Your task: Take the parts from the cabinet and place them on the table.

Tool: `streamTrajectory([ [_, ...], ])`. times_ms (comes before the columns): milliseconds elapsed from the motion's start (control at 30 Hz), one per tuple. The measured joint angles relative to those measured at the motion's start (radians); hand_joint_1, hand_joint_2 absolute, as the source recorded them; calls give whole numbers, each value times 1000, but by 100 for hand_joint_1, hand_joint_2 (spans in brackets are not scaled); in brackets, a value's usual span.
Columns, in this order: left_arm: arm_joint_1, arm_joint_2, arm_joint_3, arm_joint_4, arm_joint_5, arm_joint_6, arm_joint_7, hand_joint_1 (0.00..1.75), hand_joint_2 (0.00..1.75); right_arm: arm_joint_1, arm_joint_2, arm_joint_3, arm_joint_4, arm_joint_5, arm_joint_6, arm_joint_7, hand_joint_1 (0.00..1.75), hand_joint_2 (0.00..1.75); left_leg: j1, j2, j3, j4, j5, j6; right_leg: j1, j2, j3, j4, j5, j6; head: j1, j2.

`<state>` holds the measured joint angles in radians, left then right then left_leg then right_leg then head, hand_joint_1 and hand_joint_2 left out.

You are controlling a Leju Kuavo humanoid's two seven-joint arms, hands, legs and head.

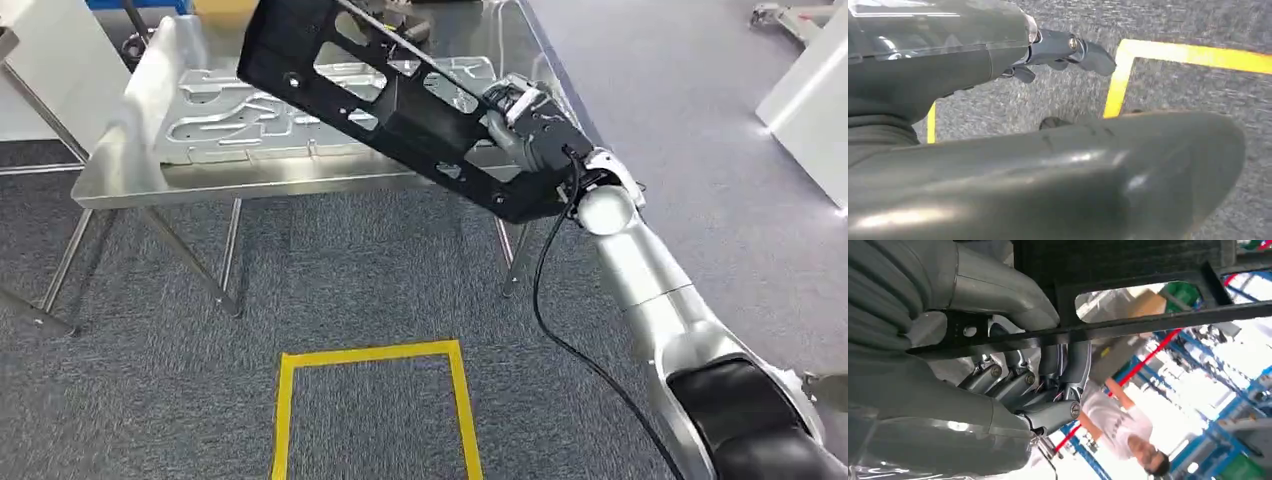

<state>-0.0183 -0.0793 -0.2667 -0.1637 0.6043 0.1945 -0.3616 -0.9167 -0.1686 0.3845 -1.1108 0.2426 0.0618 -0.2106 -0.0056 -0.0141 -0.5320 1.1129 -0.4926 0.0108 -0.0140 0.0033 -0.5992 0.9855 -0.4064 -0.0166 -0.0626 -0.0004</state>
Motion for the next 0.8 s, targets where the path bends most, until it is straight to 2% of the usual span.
streamTrajectory([
  [33, 0, 0, 0, 0, 0, 0, 0, 0, 0, -10, -1, -1, 2, -8, 11, 1, 175, 175, 4, 1, -48, 75, -13, -4, 0, 0, 8, 0, -8, -2, 0, 0],
  [67, 0, 0, 0, 0, -1, 0, 0, 0, 0, -16, -1, -1, 3, -15, 21, 3, 175, 175, 9, 3, -103, 149, -51, -10, 0, 2, 17, 0, -18, -2, 0, 0],
  [100, 0, 0, 0, 0, -1, 0, 0, 0, 0, -19, -1, -1, 6, -22, 33, 7, 175, 175, 12, 4, -146, 197, -100, -16, 0, 3, 29, 0, -29, -1, 0, 0],
  [133, 0, 0, 0, 0, -1, 0, 0, 0, 0, -20, -2, -1, 10, -26, 39, 11, 175, 175, 14, 6, -173, 212, -136, -20, -1, 4, 41, 0, -40, 0, 0, 0],
  [167, 1, 0, 0, 0, -1, 0, 0, 0, 0, -21, -3, -2, 14, -30, 43, 12, 175, 175, 16, 6, -185, 193, -145, -22, -1, 5, 56, 0, -51, 2, 0, 0],
  [200, 2, 0, 0, 0, 0, 0, 0, 0, 0, -24, -4, -3, 19, -32, 43, 13, 175, 175, 18, 7, -182, 141, -129, -22, -2, 6, 73, 0, -64, 5, 0, 0],
  [233, 6, 1, 0, 0, 0, 0, 0, 0, 0, -30, -5, -5, 23, -33, 43, 14, 175, 175, 19, 8, -171, 71, -80, -21, -3, 6, 89, 0, -76, 8, 0, 0],
  [267, 9, 1, 0, 0, 0, 0, 0, 0, 0, -38, -6, -6, 28, -33, 43, 14, 175, 175, 19, 9, -156, -19, 17, -21, -4, 6, 105, 0, -91, 13, 0, 0],
  [300, 14, 1, 0, 0, 0, 1, 0, 0, 0, -45, -6, -6, 32, -33, 43, 14, 175, 175, 19, 10, -152, -93, 142, -15, -2, 6, 108, -1, -103, 19, 0, 0],
  [333, 14, 1, 0, 1, 2, 2, 0, 0, 0, -51, -8, -5, 41, -35, 43, 14, 175, 175, 13, 13, -158, -97, 142, -7, 1, 11, 115, 3, -113, 26, 0, 0],
  [367, 10, 1, 0, 1, 2, 2, 0, 0, 0, -59, -8, -7, 43, -36, 43, 15, 175, 175, 11, 11, -151, -99, 139, 0, 2, 10, 117, -5, -120, 34, 1, 0],
  [433, 8, 0, 0, 1, 2, 3, -1, 0, 0, -67, -16, -11, 47, -35, 45, 19, 175, 175, 13, 11, -135, -106, 136, 16, 2, 11, 120, 14, -101, 49, 0, 0],
  [467, 8, 0, 0, 1, 2, 2, -1, 0, 0, -73, -16, -12, 50, -34, 47, 21, 175, 175, 16, 9, -121, -112, 132, 23, -3, 8, 98, 58, -90, 54, 2, 0],
  [500, 7, 0, 0, 1, 2, 2, -1, 0, 0, -82, -16, -14, 54, -34, 49, 22, 175, 175, 16, 9, -112, -112, 123, 29, -3, 5, 57, 131, -72, 55, 2, 0],
  [533, 4, 2, 0, 1, 2, 2, -1, 0, 0, -91, -18, -14, 58, -35, 53, 22, 175, 175, 15, 9, -106, -112, 115, 33, -3, 3, 5, 204, -80, 54, 2, 0],
  [567, 3, 2, 0, 1, 2, 2, -1, 0, 0, -96, -23, -15, 65, -34, 60, 25, 175, 175, 15, 8, -98, -112, 106, 34, -2, 2, -45, 267, -112, 56, 2, 0],
  [600, 3, 2, 0, 1, 1, 2, -1, 0, 0, -97, -27, -15, 70, -34, 64, 28, 175, 175, 13, 5, -86, -112, 95, 36, -1, 2, -89, 314, -165, 56, 2, 0],
  [633, 3, 2, 0, 1, 1, 1, -1, 0, 0, -97, -30, -15, 76, -34, 64, 29, 175, 175, 12, 2, -72, -112, 83, 37, 0, 2, -118, 330, -209, 56, 2, 0],
  [667, 4, 2, -1, 1, 0, 0, -2, 0, 0, -98, -31, -15, 83, -34, 66, 31, 175, 175, 9, 0, -57, -112, 71, 37, 1, 2, -132, 315, -230, 55, 2, 0],
  [700, 5, 2, -1, 1, 0, 0, -1, 0, 0, -100, -33, -15, 89, -35, 67, 31, 175, 175, 6, -1, -40, -112, 58, 38, 2, 2, -131, 274, -222, 52, 2, 0],
  [733, 6, 2, -1, 1, 1, 0, -1, 0, 0, -104, -37, -15, 95, -34, 69, 31, 175, 175, 2, -1, -21, -112, 44, 38, 6, 2, -117, 204, -180, 43, 2, 0],
  [767, 6, 2, -1, 1, 1, 0, -1, 0, 0, -109, -40, -15, 101, -35, 71, 31, 175, 175, -1, -1, -4, -112, 32, 38, 12, 1, -99, 124, -105, 28, 2, 0],
  [800, 10, 0, -1, 1, 1, 0, -1, 0, 0, -113, -42, -15, 109, -35, 72, 30, 175, 175, 0, -2, 0, -116, 20, 38, 19, -2, -85, 47, 5, 14, 2, 0],
])
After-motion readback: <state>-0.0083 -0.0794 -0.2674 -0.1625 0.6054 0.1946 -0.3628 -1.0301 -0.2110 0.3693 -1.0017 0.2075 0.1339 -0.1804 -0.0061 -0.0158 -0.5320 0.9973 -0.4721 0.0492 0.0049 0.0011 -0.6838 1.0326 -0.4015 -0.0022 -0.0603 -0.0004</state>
